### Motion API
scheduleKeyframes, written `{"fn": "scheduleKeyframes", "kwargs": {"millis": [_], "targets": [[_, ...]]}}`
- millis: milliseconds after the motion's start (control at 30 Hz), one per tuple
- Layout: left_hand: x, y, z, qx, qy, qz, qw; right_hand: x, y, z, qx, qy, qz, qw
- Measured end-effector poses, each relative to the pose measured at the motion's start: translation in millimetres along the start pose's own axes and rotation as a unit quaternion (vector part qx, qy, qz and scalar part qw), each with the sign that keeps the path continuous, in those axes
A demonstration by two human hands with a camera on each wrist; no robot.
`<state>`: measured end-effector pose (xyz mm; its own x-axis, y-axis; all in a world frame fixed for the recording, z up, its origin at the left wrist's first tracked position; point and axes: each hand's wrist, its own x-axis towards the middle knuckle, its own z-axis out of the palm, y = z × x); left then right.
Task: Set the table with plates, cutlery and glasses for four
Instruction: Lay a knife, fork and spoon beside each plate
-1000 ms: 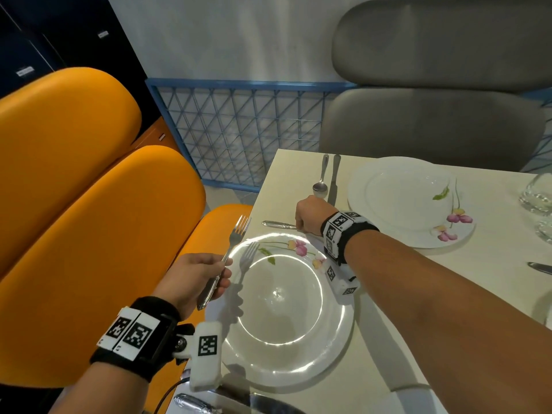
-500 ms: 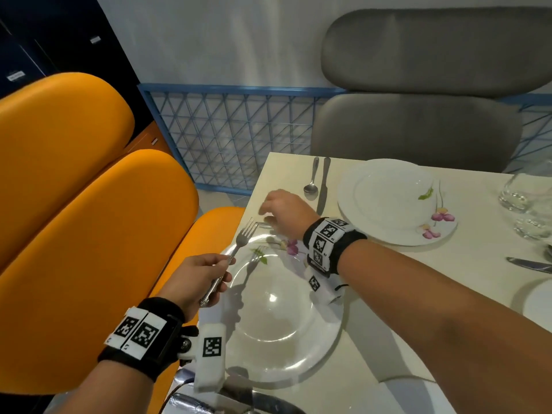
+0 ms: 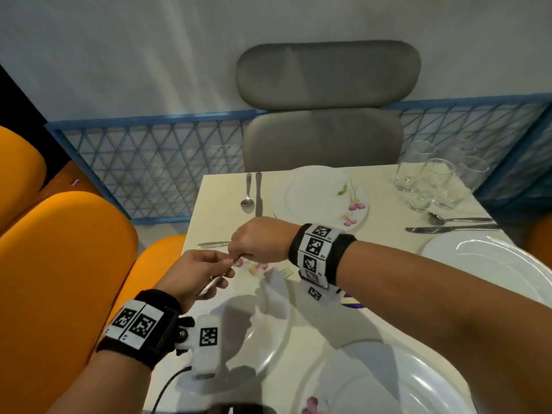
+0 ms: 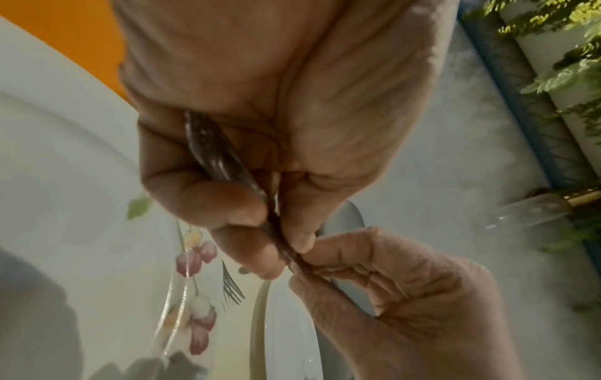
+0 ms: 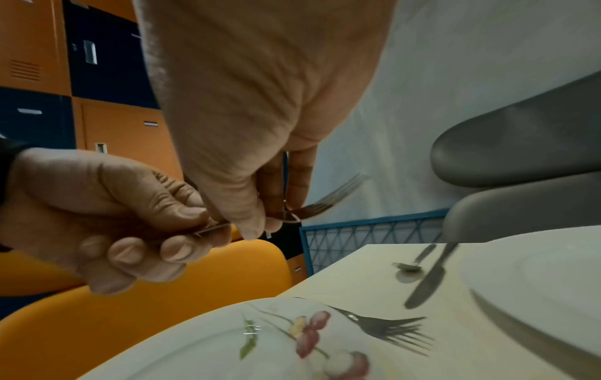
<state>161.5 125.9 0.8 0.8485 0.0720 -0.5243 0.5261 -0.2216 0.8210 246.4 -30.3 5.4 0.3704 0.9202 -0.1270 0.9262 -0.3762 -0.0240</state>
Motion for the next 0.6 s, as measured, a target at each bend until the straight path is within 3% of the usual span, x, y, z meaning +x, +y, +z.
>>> {"fn": "scheduleKeyframes", "kwargs": {"millis": [133, 267, 467, 600], "targets": [[9, 12, 15, -0.008, -0.007, 0.016, 1.000, -38, 22, 1, 0.013, 0.011, 0.088, 0.996], [22, 15, 24, -0.012, 0.008, 0.014, 1.000, -75, 64, 12, 0.029, 0.032, 0.240, 0.970], [30, 15, 31, 0.026, 0.044, -0.007, 0.999, -127, 137, 27, 0.082, 0.087, 0.502, 0.857], [26, 15, 38, 0.052, 0.048, -0.014, 0.997, -154, 179, 42, 0.120, 0.091, 0.586, 0.796]]}}
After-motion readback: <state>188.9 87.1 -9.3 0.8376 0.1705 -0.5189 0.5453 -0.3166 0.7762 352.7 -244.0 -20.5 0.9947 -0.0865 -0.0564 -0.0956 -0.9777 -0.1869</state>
